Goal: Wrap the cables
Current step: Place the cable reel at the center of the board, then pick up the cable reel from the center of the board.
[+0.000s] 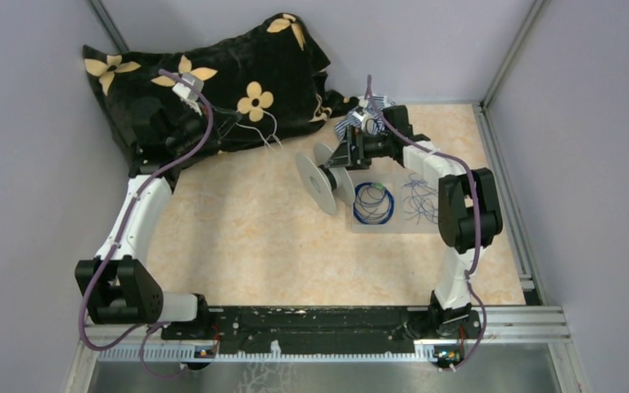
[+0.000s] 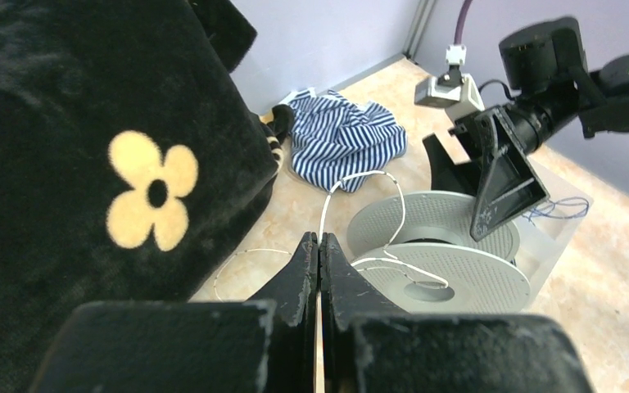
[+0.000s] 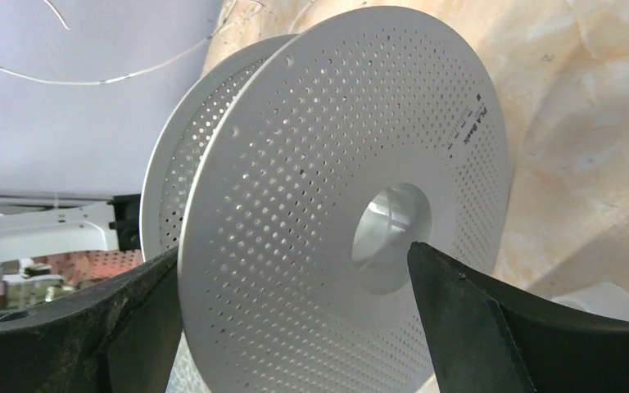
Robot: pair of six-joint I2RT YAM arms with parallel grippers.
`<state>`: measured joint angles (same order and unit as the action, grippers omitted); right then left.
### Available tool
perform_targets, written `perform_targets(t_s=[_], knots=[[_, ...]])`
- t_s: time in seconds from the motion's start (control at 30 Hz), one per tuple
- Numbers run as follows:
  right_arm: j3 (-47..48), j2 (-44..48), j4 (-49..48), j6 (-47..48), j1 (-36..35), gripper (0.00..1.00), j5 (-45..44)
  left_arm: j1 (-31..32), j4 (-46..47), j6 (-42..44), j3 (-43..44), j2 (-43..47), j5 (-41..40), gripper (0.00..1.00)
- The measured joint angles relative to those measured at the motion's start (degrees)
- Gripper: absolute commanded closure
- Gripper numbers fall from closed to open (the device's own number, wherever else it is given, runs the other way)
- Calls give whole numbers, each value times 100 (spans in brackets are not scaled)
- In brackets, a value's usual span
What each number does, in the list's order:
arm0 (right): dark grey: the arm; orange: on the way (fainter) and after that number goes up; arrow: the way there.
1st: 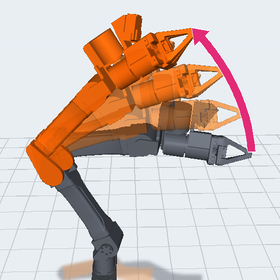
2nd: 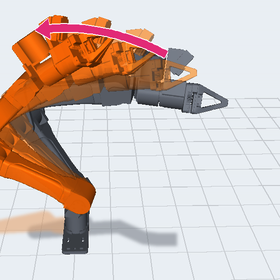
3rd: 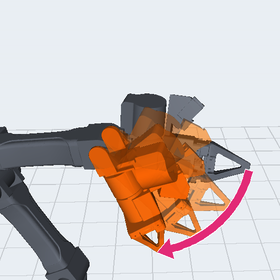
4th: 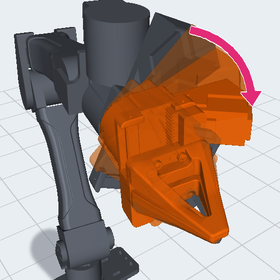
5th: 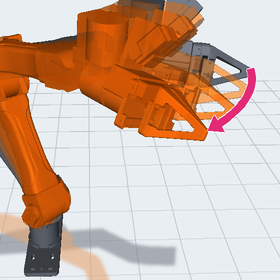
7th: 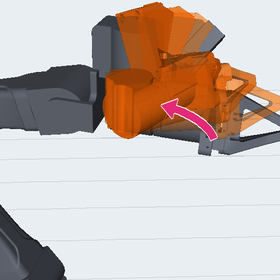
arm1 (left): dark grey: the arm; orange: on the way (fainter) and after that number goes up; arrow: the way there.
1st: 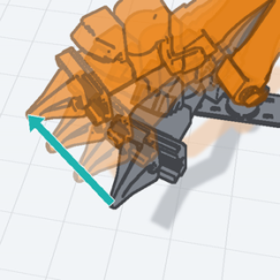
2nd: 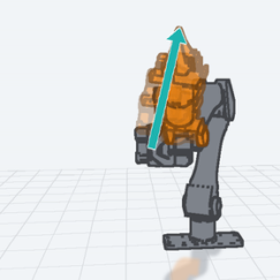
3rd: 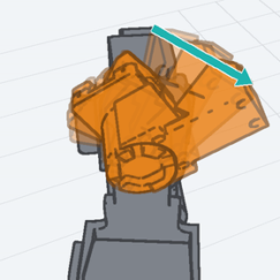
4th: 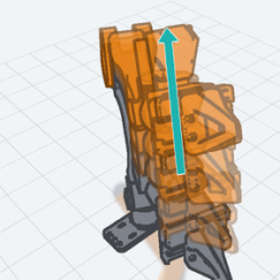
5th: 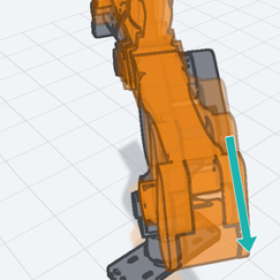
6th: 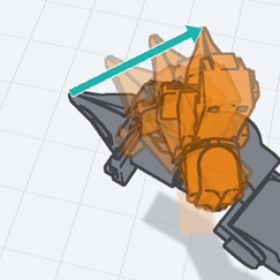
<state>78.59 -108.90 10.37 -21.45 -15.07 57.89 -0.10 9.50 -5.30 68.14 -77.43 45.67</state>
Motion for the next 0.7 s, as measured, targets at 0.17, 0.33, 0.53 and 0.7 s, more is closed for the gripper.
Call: perform_targets(t_s=[0.17,0.33,0.53,0.7], knots=[[146,170,273,295,0,1,-262,212,-142,326,-26,2,20,100],[149,363,516,579,0,1,-542,326,-286,527,-46,9,24,100],[223,647,868,1019,0,5,-944,629,-1029,1097,203,-13,-138,100],[219,1023,1093,1467,0,10,-1268,1012,-1480,1390,450,-15,-400,100]])
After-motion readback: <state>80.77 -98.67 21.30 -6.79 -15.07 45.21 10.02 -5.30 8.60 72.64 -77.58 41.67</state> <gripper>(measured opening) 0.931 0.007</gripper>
